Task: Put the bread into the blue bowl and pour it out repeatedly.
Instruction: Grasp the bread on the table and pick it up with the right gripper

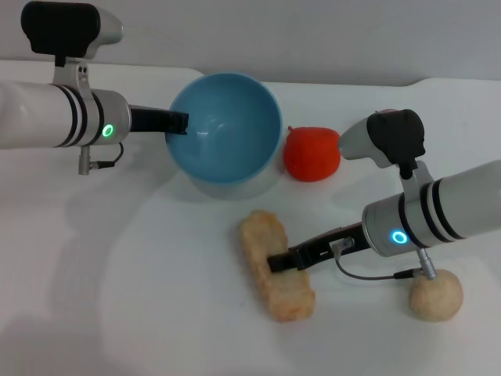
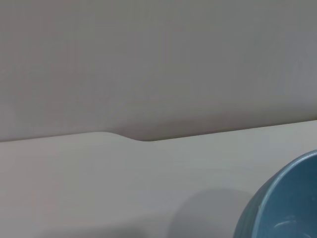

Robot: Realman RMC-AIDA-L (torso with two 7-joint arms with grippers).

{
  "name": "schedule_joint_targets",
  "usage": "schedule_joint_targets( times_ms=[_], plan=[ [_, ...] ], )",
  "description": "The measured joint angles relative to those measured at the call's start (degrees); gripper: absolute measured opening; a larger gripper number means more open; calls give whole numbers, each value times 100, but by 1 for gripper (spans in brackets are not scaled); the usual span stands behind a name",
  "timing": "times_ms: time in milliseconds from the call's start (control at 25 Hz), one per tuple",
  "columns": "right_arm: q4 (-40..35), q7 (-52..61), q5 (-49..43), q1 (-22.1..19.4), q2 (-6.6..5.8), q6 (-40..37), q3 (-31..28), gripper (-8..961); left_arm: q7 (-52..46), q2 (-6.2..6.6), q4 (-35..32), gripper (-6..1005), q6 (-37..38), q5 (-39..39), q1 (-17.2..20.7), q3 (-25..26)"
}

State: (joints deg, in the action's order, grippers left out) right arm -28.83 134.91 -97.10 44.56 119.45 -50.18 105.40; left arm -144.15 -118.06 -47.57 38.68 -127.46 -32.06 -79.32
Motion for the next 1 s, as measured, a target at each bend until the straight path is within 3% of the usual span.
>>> schedule_joint_targets(
  times_ms=[760,1000],
  plan=[
    [-728,-61,7,-722,-91,-109,-356,272,-16,2,0,-1,45,5,-40,-75],
    [-1293,-747,-4,-1167,-107,-1069,-1470,222,-17,14,36,-1,78,2,-78,-74]
  ],
)
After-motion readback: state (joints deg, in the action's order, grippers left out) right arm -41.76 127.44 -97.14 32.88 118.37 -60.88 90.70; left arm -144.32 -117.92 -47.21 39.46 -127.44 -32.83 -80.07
